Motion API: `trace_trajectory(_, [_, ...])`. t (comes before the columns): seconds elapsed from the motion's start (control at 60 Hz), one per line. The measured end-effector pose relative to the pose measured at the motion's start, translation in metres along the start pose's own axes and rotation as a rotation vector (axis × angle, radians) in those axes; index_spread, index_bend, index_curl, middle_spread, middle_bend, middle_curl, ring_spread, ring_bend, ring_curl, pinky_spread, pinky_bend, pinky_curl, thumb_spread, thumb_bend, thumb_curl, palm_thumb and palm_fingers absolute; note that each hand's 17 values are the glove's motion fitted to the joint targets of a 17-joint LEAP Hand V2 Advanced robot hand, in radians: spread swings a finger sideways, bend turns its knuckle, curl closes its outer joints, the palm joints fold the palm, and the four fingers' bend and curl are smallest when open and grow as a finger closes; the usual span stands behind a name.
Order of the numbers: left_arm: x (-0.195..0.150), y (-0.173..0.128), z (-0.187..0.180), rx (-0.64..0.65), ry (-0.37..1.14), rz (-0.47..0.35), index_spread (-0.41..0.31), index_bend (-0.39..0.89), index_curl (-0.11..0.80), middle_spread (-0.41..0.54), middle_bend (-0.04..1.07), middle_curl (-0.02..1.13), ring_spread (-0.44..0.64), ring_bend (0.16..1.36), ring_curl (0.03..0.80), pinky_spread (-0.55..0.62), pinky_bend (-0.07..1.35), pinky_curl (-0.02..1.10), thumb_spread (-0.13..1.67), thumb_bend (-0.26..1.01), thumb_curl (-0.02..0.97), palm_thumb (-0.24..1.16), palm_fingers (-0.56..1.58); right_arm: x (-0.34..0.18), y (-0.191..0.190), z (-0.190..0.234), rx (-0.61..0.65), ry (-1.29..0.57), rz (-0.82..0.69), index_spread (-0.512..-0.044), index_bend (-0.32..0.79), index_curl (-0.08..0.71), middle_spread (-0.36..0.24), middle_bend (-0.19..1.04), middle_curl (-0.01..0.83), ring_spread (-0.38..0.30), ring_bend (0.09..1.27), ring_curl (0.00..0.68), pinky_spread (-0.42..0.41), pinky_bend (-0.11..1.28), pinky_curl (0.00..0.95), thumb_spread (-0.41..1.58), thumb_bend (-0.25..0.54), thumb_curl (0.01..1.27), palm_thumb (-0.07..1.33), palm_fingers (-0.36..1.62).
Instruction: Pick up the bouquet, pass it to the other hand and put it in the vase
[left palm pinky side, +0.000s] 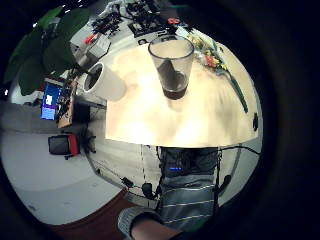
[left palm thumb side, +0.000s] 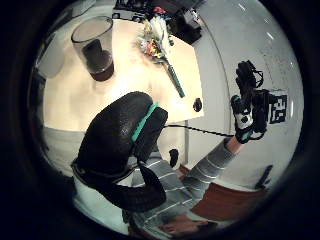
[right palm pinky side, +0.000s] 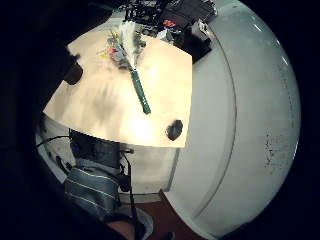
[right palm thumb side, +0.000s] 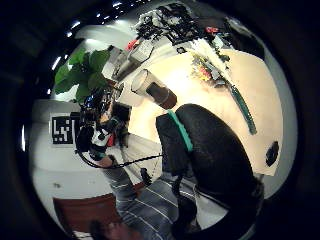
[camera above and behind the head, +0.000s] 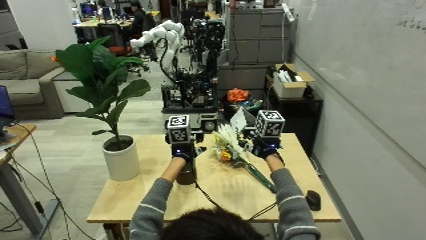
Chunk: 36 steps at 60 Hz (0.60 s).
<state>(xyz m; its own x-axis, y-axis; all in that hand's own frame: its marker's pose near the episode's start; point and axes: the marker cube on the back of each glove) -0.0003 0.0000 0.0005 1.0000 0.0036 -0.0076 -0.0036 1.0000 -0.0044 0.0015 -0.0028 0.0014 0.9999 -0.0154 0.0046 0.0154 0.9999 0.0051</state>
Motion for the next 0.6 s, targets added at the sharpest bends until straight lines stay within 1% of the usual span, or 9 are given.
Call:
trace_trajectory(0.033, [-0.001,0.001,0.0,-0.008,0.003,-0.005,-0.001,0.17,0.061,0.159,0.1,0.01,0.2,0.41,0.08,0.22,0.39,0.1,0.48,0.07,0.046,0.13,0.26,0.0,0.001,0.0,0.003,0.0,-0.005,-0.204,0.07,0.017,-0.019,0.18,0.049,0.015,0.36,0.079,0.114,0.48,0.124,0.52,0.206,0.06,0.32,0.27])
trace_trajectory(0.083, [-0.003,0.002,0.002,-0.025,0.007,-0.02,-0.001,0.18,0.098,0.206,0.12,0.04,0.26,0.46,0.122,0.28,0.43,0.14,0.64,0.06,0.069,0.14,0.23,0.001,0.003,-0.002,0.01,-0.001,-0.012,-0.259,0.09,0.043,-0.024,0.19,0.082,0.02,0.39,0.123,0.145,0.51,0.176,0.71,0.209,0.08,0.34,0.23])
trace_trajectory(0.133, [-0.004,0.004,0.004,-0.038,0.008,-0.034,-0.001,0.18,0.129,0.238,0.13,0.05,0.31,0.49,0.146,0.32,0.44,0.17,0.76,0.05,0.092,0.16,0.21,0.003,0.003,-0.002,0.021,-0.007,-0.014,-0.295,0.1,0.059,-0.028,0.2,0.111,0.027,0.41,0.148,0.166,0.53,0.206,0.86,0.207,0.1,0.35,0.21])
trace_trajectory(0.2, [-0.005,0.006,0.006,-0.05,-0.001,-0.041,-0.001,0.18,0.164,0.266,0.14,0.07,0.35,0.51,0.167,0.36,0.46,0.2,0.87,0.03,0.119,0.16,0.18,0.01,-0.002,0.001,0.026,-0.015,-0.015,-0.325,0.11,0.074,-0.031,0.2,0.144,0.032,0.43,0.17,0.184,0.55,0.233,0.99,0.196,0.11,0.36,0.19])
trace_trajectory(0.25, [-0.004,0.01,0.006,-0.059,-0.008,-0.037,-0.001,0.18,0.188,0.279,0.15,0.08,0.37,0.53,0.177,0.38,0.47,0.21,0.93,0.02,0.136,0.16,0.17,0.009,0.001,-0.001,0.027,-0.021,-0.024,-0.338,0.11,0.087,-0.029,0.2,0.165,0.035,0.45,0.185,0.192,0.55,0.246,1.06,0.185,0.13,0.36,0.18])
trace_trajectory(0.333, [-0.002,0.006,0.009,-0.051,-0.013,-0.025,-0.001,0.18,0.22,0.293,0.16,0.1,0.39,0.54,0.19,0.4,0.47,0.23,0.99,-0.01,0.162,0.16,0.15,0.009,0.002,-0.002,0.022,-0.011,-0.036,-0.351,0.12,0.105,-0.025,0.2,0.194,0.04,0.46,0.202,0.199,0.56,0.264,1.14,0.164,0.15,0.37,0.17])
trace_trajectory(0.433, [0.001,0.003,0.011,-0.035,-0.015,-0.024,-0.001,0.18,0.251,0.294,0.17,0.13,0.41,0.55,0.201,0.41,0.47,0.25,1.03,-0.02,0.185,0.16,0.15,0.006,0.0,-0.001,0.009,-0.011,-0.042,-0.358,0.12,0.127,-0.02,0.2,0.224,0.043,0.47,0.22,0.205,0.57,0.281,1.2,0.137,0.17,0.38,0.17])
trace_trajectory(0.533, [0.007,0.005,0.013,-0.023,-0.011,0.008,-0.001,0.18,0.275,0.294,0.17,0.15,0.41,0.55,0.209,0.41,0.47,0.26,1.05,-0.02,0.204,0.16,0.14,0.005,-0.002,0.003,-0.009,0.011,-0.007,-0.355,0.12,0.141,-0.017,0.21,0.251,0.044,0.49,0.235,0.208,0.57,0.295,1.23,0.111,0.18,0.38,0.18])
trace_trajectory(0.6, [0.01,-0.009,0.022,-0.003,-0.025,0.023,-0.001,0.18,0.291,0.298,0.17,0.16,0.42,0.53,0.209,0.42,0.48,0.27,1.05,-0.02,0.216,0.16,0.13,0.002,0.003,0.001,-0.032,0.051,0.028,-0.355,0.09,0.138,-0.013,0.2,0.262,0.044,0.53,0.252,0.199,0.58,0.303,1.24,0.087,0.19,0.38,0.22])
